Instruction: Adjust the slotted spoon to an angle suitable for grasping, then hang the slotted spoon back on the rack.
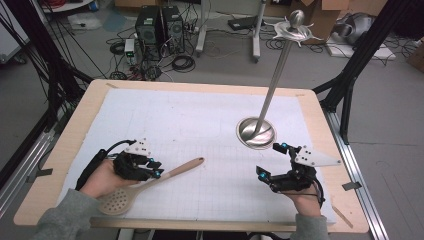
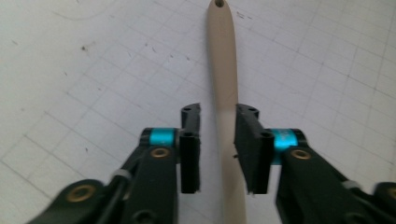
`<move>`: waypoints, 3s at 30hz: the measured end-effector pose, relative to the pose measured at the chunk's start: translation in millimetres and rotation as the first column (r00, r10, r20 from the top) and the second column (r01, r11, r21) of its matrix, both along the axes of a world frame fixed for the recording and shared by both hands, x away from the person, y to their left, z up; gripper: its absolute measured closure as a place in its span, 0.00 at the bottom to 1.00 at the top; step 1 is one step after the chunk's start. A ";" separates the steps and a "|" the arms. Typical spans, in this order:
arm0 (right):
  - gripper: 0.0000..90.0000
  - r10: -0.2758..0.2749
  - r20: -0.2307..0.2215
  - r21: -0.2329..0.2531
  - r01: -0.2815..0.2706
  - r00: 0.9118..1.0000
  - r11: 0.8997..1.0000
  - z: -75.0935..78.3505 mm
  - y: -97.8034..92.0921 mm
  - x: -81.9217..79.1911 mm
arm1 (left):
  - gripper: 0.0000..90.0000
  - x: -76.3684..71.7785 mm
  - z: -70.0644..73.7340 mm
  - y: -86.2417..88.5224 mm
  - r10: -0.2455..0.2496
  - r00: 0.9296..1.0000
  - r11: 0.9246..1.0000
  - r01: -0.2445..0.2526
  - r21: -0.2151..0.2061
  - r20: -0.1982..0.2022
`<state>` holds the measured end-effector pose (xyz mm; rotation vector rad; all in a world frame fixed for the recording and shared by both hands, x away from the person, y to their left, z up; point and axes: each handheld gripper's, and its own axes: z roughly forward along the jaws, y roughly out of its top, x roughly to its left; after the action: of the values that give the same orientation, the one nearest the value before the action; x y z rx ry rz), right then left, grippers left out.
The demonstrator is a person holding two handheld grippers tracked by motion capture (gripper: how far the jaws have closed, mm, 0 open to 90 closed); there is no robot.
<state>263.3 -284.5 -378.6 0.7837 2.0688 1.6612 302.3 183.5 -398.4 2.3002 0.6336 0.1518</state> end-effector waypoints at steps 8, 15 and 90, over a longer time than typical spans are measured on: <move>0.02 0.003 -0.002 -0.006 -0.003 1.000 1.000 -0.6 2.1 1.2 | 0.34 -10.0 1.1 6.6 0.004 1.000 1.000 -0.004 -0.005 -0.002; 0.02 0.009 -0.005 -0.011 -0.009 1.000 1.000 -1.7 3.8 3.7 | 0.18 -18.9 -0.3 6.5 0.000 1.000 1.000 0.000 0.015 -0.003; 0.02 0.021 0.001 0.006 -0.021 1.000 1.000 0.4 6.1 5.0 | 0.87 -26.7 -11.8 2.0 0.022 0.998 0.980 -0.009 0.200 -0.063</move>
<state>268.3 -278.4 -378.1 0.7653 2.0794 1.6799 275.6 185.5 -410.3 2.5020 0.6971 0.1552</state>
